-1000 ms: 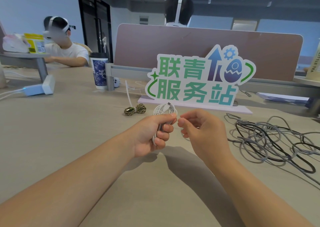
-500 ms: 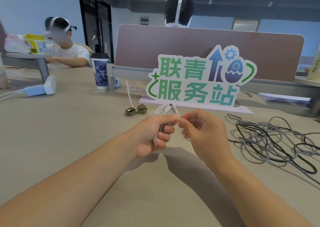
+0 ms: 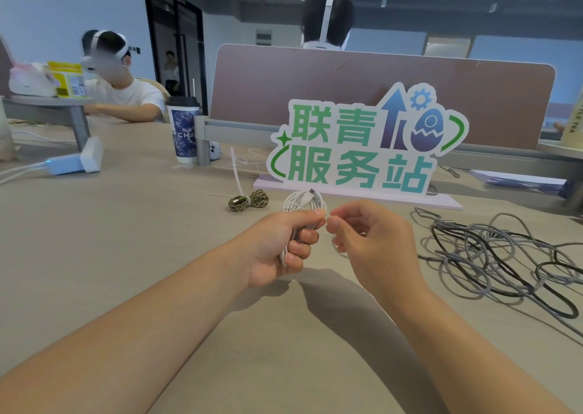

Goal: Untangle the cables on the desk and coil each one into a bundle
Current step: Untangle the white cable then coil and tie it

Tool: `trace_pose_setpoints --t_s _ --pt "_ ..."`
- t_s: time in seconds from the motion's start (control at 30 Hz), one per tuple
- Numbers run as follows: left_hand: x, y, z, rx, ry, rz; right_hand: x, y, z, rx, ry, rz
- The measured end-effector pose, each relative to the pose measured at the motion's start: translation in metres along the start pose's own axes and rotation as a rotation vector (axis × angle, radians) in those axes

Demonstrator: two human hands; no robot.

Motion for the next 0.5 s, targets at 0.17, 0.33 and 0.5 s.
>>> trace_pose_setpoints --t_s 0.17,0.33,0.5 --pt "-0.0005 -0.0007 -0.0004 -0.015 0.007 0.055 -0.0034 0.0015 -0.0002 -0.016 -0.023 -0.054" --pt "-0.0024 -0.0015 -0.0011 -0.041 0.017 0.122 -0.0008 0.004 0.0 -0.095 0.002 -0.02" --pt "0.0001 -0.0041 0.0009 -0.049 0.028 0.13 -0.0022 0.0093 0.0 -0.245 -0.071 0.05"
Point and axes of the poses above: each hand's wrist, its own z-axis towards the middle knuckle, its own x-axis out of the back of the hand, y = z × x, the point moved 6 cm from there along z, towards the middle knuckle, and after that the axes turned 8 degrees about -x, right-handed, at the moved point
